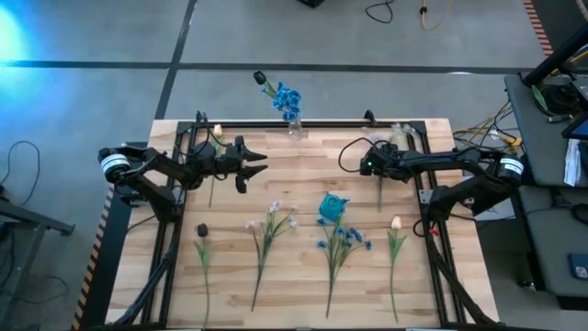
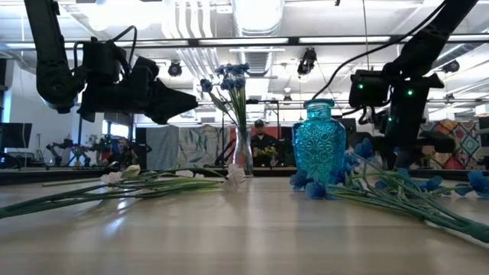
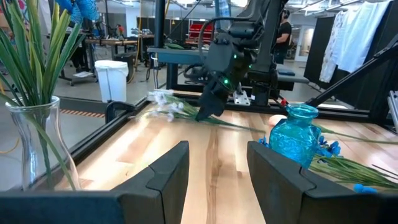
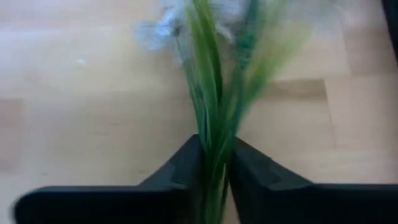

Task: Sort flowers into vase by color
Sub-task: Put the top white flowers into the blue vase

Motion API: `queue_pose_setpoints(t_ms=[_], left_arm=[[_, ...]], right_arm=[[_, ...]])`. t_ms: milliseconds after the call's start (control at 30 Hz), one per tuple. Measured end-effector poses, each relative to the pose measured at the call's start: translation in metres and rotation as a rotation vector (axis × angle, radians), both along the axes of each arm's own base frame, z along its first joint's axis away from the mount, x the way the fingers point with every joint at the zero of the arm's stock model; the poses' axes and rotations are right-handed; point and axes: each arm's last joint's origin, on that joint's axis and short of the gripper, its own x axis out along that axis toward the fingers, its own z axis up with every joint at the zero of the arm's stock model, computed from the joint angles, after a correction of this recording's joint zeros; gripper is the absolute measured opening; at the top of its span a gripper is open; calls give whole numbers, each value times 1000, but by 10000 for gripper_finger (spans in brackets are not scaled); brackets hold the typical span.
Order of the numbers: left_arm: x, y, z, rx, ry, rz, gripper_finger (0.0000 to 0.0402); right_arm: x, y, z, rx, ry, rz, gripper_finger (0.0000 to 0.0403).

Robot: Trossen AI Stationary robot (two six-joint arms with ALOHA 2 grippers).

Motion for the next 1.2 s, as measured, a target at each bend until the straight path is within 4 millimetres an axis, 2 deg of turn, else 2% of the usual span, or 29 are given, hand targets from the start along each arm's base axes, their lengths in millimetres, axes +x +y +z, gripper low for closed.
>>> queue_pose_setpoints(t_ms=[100, 233, 333, 567, 833, 1033, 1200], left_arm=[[0, 0, -1, -2, 3, 0, 149], [-2, -1, -3, 6, 13, 0, 149], [-4, -2, -4, 12, 17, 0, 149], [-7, -5, -3, 31, -10, 0, 149], [-7, -5, -3, 41, -10, 0, 116], [-7, -5, -3, 42, -10, 0, 88], [-8, -5, -4, 42, -7, 1, 79]], right_arm=[[4, -1, 10, -62, -3, 43, 19], [10, 2, 31, -148, -44, 164, 16], [21, 12, 50, -265, -131, 297, 15], [49, 60, 96, -605, -367, 668, 14], [61, 117, 133, -922, -568, 894, 13], [66, 143, 147, -1106, -676, 944, 13], [78, 151, 139, -1203, -680, 953, 13]])
